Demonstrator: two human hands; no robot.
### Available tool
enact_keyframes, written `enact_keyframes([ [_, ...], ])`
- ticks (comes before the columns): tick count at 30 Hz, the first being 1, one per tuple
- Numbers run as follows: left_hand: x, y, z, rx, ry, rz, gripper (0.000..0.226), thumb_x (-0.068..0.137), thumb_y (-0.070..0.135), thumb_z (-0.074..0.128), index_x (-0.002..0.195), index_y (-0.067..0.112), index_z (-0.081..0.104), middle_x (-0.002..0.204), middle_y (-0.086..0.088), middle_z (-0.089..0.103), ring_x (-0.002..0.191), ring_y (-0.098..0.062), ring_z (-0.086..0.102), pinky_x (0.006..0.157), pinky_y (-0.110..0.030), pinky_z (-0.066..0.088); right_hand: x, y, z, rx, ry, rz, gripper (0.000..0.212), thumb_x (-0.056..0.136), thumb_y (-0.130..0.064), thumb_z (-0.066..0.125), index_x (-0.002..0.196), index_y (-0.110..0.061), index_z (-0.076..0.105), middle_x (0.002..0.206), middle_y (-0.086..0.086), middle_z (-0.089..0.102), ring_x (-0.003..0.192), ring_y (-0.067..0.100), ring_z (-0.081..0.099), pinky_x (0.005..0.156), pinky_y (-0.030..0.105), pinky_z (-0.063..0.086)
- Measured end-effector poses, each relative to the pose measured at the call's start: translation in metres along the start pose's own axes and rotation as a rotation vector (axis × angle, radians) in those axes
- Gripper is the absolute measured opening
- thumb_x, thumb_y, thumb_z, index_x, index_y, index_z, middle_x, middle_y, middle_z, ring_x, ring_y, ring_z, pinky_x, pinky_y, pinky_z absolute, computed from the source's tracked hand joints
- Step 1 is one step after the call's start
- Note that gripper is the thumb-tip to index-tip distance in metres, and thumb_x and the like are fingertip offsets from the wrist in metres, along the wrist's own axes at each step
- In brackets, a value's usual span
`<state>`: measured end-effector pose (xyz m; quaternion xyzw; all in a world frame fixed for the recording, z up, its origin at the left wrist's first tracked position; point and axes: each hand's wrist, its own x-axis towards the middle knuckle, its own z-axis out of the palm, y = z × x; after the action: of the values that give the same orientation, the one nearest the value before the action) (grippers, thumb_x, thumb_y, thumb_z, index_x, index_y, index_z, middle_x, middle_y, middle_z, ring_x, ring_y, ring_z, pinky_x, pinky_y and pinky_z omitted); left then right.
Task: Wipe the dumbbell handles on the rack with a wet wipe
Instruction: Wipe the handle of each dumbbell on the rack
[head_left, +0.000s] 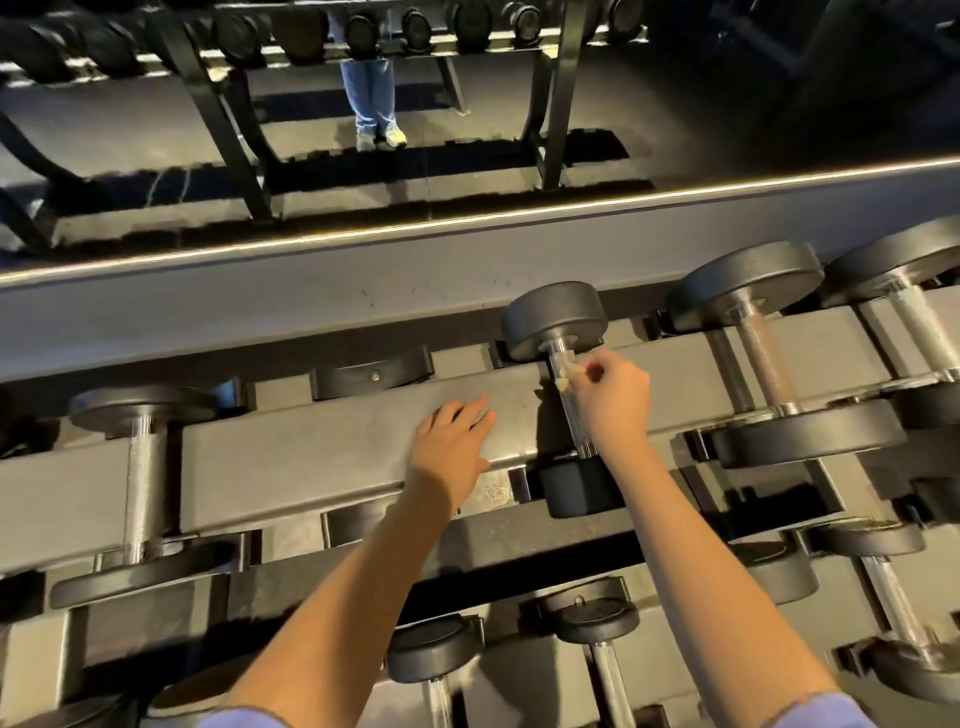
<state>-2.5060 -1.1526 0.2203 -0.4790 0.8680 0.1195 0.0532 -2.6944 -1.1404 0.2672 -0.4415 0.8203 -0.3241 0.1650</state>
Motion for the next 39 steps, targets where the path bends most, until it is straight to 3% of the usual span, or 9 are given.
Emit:
enact_keyframes([
  [6, 0.002, -0.001, 0.002, 0.023, 0.004, 0.012, 0.065, 0.098, 0.035, 0.047, 0.152, 0.023, 0.014, 0.16, 0.006, 0.005, 0.142, -0.02, 0.013, 0.113, -0.034, 0.018, -0.016, 0.017, -0.008, -0.143, -0.115, -0.059, 0.014, 0.086, -0.021, 0.067, 0.086, -0.008, 0.064, 0.078, 0.004, 0.06, 0.072, 0.02, 0.055, 0.062, 0.028, 0.039],
  [11, 0.004, -0.001, 0.001, 0.052, 0.009, 0.027, 0.065, 0.098, 0.036, 0.047, 0.152, 0.022, 0.014, 0.16, 0.005, 0.007, 0.141, -0.02, 0.015, 0.112, -0.035, 0.022, -0.004, 0.014, -0.008, -0.075, -0.114, 0.005, 0.013, 0.086, -0.02, 0.068, 0.086, -0.008, 0.064, 0.077, 0.005, 0.062, 0.072, 0.019, 0.058, 0.054, 0.024, 0.039],
  [16, 0.004, 0.0, 0.0, 0.073, 0.018, 0.041, 0.066, 0.097, 0.038, 0.048, 0.151, 0.022, 0.015, 0.159, 0.003, 0.008, 0.141, -0.02, 0.017, 0.111, -0.035, 0.024, -0.005, 0.01, -0.004, -0.149, -0.028, -0.1, 0.019, 0.085, -0.021, 0.07, 0.094, -0.005, 0.067, 0.099, 0.005, 0.056, 0.082, 0.015, 0.053, 0.066, 0.022, 0.036],
  [19, 0.004, -0.001, 0.001, 0.1, 0.031, 0.047, 0.066, 0.096, 0.039, 0.049, 0.151, 0.022, 0.016, 0.159, 0.002, 0.01, 0.14, -0.02, 0.019, 0.11, -0.035, 0.026, -0.009, 0.012, -0.008, -0.097, -0.096, -0.136, 0.024, 0.086, -0.019, 0.069, 0.1, 0.0, 0.066, 0.104, 0.008, 0.056, 0.085, 0.013, 0.051, 0.071, 0.02, 0.036],
  [22, 0.004, -0.001, 0.001, 0.114, 0.039, 0.053, 0.066, 0.096, 0.039, 0.049, 0.151, 0.021, 0.017, 0.159, 0.002, 0.011, 0.14, -0.021, 0.019, 0.109, -0.035, 0.027, -0.006, 0.012, -0.008, -0.103, -0.129, -0.126, 0.027, 0.086, -0.026, 0.068, 0.098, -0.002, 0.067, 0.096, 0.006, 0.059, 0.081, 0.012, 0.05, 0.063, 0.017, 0.035],
  [25, 0.003, -0.001, 0.0, 0.122, 0.048, 0.058, 0.066, 0.096, 0.041, 0.049, 0.151, 0.021, 0.017, 0.159, 0.002, 0.011, 0.14, -0.021, 0.02, 0.109, -0.035, 0.027, 0.002, 0.009, -0.002, -0.091, -0.051, -0.085, 0.019, 0.088, -0.025, 0.067, 0.09, -0.006, 0.069, 0.084, 0.005, 0.062, 0.068, 0.009, 0.051, 0.054, 0.01, 0.03],
  [30, 0.003, -0.001, 0.001, 0.134, 0.057, 0.066, 0.066, 0.097, 0.042, 0.047, 0.151, 0.021, 0.015, 0.159, 0.002, 0.01, 0.14, -0.022, 0.02, 0.11, -0.034, 0.027, 0.022, -0.012, 0.008, 0.117, 0.053, 0.003, 0.011, 0.087, -0.02, 0.068, 0.088, -0.009, 0.066, 0.083, 0.003, 0.063, 0.073, 0.011, 0.055, 0.059, 0.013, 0.036],
  [36, 0.003, -0.001, 0.006, 0.154, 0.086, 0.068, 0.069, 0.095, 0.043, 0.048, 0.151, 0.021, 0.014, 0.159, 0.001, 0.011, 0.14, -0.022, 0.021, 0.108, -0.034, 0.028, 0.006, 0.007, -0.009, 0.066, -0.066, 0.069, 0.006, 0.085, -0.009, 0.068, 0.086, -0.01, 0.063, 0.076, -0.003, 0.057, 0.063, 0.0, 0.048, 0.051, 0.001, 0.037],
  [39, 0.003, -0.002, 0.006, 0.144, 0.082, 0.076, 0.069, 0.095, 0.043, 0.049, 0.151, 0.021, 0.015, 0.159, 0.001, 0.011, 0.14, -0.022, 0.02, 0.109, -0.034, 0.028, 0.003, 0.011, -0.007, 0.063, -0.06, 0.092, 0.006, 0.085, -0.008, 0.068, 0.087, -0.012, 0.063, 0.076, -0.003, 0.057, 0.065, 0.004, 0.05, 0.05, 0.005, 0.038],
])
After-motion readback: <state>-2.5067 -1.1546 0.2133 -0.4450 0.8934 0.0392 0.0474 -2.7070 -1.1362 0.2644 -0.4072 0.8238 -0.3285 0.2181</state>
